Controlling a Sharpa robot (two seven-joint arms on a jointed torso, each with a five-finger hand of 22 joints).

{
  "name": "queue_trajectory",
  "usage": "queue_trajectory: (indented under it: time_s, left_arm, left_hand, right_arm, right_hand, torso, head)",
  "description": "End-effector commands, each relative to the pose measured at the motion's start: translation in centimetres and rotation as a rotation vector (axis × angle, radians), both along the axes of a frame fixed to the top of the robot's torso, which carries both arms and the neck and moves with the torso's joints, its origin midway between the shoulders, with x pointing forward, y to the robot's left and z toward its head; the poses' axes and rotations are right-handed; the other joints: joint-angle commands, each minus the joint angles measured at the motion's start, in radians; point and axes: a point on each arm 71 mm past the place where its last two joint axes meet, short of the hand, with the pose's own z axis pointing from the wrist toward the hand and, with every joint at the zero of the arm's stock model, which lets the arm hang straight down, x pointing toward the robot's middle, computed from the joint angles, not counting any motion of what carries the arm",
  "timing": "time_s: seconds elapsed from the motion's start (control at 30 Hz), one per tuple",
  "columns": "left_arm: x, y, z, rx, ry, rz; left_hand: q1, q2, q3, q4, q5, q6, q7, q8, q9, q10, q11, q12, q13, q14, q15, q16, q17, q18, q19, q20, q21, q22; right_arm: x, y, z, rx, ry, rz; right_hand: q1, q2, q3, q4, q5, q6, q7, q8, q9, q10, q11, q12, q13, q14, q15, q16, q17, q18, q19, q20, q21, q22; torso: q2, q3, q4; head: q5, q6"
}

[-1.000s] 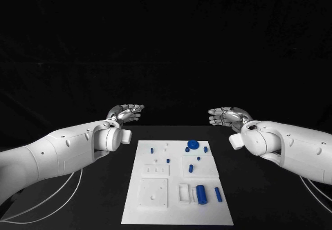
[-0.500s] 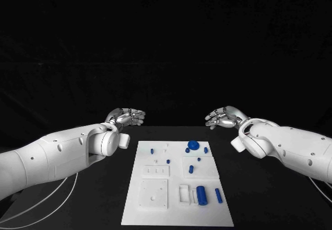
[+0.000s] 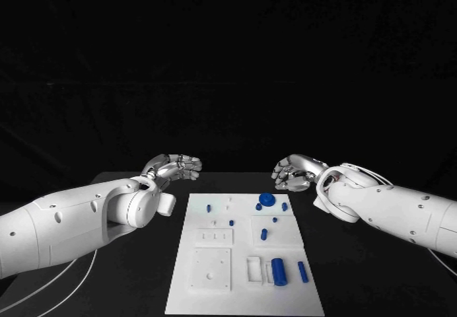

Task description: Assemble the parts on the task board

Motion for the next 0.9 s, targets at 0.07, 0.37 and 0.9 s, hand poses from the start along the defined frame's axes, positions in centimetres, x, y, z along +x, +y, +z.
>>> queue_trajectory:
  time_s: [0.07,0.37,0.9]
  left_arm:
    - [-0.4,-0.6,0.8,-0.017,-0.029,-0.043]
    - [-1.0,-0.8,1.7,-0.027,-0.038,-0.061]
    - [-1.8,-1.3,2.7,-0.04,-0.046,-0.09]
  left_hand:
    - [-0.01,-0.002,-0.001,-0.007,0.003,0.007,0.001,-0.007,-0.002,0.006,0.001,-0.005,-0.001,0.003,-0.001,0.002,0.002,-0.017,0.0,-0.009,0.006,0.018]
    - [-0.019,-0.005,-0.002,-0.01,0.002,0.007,0.002,-0.011,-0.004,0.006,0.003,-0.011,-0.003,0.004,-0.002,0.003,0.004,-0.019,0.001,-0.012,0.007,0.018]
    - [-0.03,-0.009,-0.002,-0.014,0.001,0.005,0.004,-0.017,-0.006,0.003,0.006,-0.02,-0.005,0.002,-0.002,0.001,0.006,-0.022,0.0,-0.014,0.008,0.018]
  right_arm:
    - [-0.2,0.9,-0.2,-0.191,-0.062,0.072]
    - [-0.2,1.9,-0.4,-0.296,-0.101,0.096]
    - [0.2,3.0,-0.9,-0.391,-0.126,0.097]
  right_hand:
    - [0.012,-0.004,-0.019,-0.005,-0.004,0.008,0.001,-0.014,-0.006,0.009,-0.002,-0.019,-0.002,-0.009,0.003,0.105,0.061,0.022,0.028,-0.027,0.085,0.028]
    - [0.012,-0.008,-0.03,-0.001,-0.016,0.002,0.003,-0.033,-0.012,-0.013,0.011,-0.056,-0.015,-0.023,0.015,0.2,0.098,0.022,0.025,-0.045,0.185,0.028]
    - [0.0,-0.016,-0.026,0.001,-0.042,-0.004,0.001,-0.046,-0.016,-0.06,0.027,-0.061,-0.042,-0.037,0.03,0.237,0.092,0.022,0.011,-0.046,0.227,0.024]
  torso:
    - [0.029,-0.0003,0.0128]
    - [0.057,-0.004,0.0278]
    - [0.092,-0.0041,0.0353]
  head:
    - [-0.007,0.012]
    - [-0.015,0.018]
    - [-0.023,0.025]
